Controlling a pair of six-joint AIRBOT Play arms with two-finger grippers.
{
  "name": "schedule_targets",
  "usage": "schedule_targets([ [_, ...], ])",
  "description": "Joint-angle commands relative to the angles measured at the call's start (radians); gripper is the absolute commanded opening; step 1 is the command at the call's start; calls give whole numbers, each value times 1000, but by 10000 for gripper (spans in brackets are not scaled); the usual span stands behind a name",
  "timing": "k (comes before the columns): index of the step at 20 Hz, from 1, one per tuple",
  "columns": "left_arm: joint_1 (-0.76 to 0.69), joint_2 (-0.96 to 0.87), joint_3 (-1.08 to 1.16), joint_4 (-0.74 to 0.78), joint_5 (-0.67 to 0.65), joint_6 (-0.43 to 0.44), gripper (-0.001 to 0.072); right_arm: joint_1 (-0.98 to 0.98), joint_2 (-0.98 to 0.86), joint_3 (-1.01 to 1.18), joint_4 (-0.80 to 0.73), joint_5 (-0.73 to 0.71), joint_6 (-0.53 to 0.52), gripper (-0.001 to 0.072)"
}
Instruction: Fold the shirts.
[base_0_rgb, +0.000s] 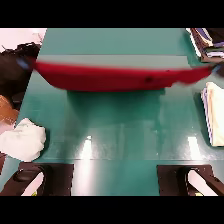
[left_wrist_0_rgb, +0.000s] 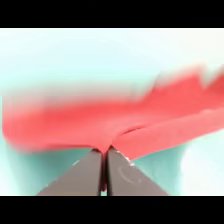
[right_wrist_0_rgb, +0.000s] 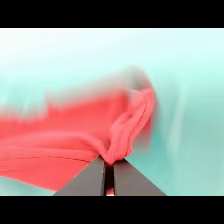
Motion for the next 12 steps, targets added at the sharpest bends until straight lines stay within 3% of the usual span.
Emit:
schedule_targets([
  [1, 1, 25, 411, 8, -6, 6, 28, 0, 154, 296, -51, -90, 0, 22],
  [6, 1, 25, 730, 8, 105, 3, 27, 0, 262, 525, -262, -85, 35, 20],
  [8, 1, 24, 743, 8, 124, 3, 27, 0, 239, 603, -336, 3, 75, 20],
  [12, 1, -1, 622, 17, 69, 3, 27, 1, 108, 699, -334, 169, 108, 20],
])
